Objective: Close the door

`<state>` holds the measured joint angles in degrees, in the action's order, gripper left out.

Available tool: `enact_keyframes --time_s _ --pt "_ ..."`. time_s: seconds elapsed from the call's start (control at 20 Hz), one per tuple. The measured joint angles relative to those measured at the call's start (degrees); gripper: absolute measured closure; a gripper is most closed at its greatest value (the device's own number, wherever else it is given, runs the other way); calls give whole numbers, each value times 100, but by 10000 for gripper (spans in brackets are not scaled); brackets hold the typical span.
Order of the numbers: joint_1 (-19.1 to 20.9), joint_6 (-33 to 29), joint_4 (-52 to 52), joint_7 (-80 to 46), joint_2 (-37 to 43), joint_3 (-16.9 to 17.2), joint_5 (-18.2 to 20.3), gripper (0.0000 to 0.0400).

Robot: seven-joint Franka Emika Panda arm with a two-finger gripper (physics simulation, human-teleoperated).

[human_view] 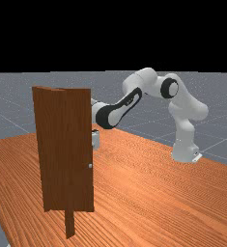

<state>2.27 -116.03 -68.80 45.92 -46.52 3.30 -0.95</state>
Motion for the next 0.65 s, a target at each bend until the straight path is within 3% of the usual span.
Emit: enact_keyframes --time_s 0.05,0.2,0.25,0.4,0.6,0.65 --pt "42 -111 -126 575 23 -88 -80 0" --pt "42 -110 -132 575 13 -89 -80 0" --pt "72 471 1037 585 -649 -85 -66 0" --pt "93 396 932 1039 -608 -165 -147 0" --pt "-303 365 820 799 -549 -234 -250 0" --pt "-398 325 805 1286 -548 -362 -365 0"
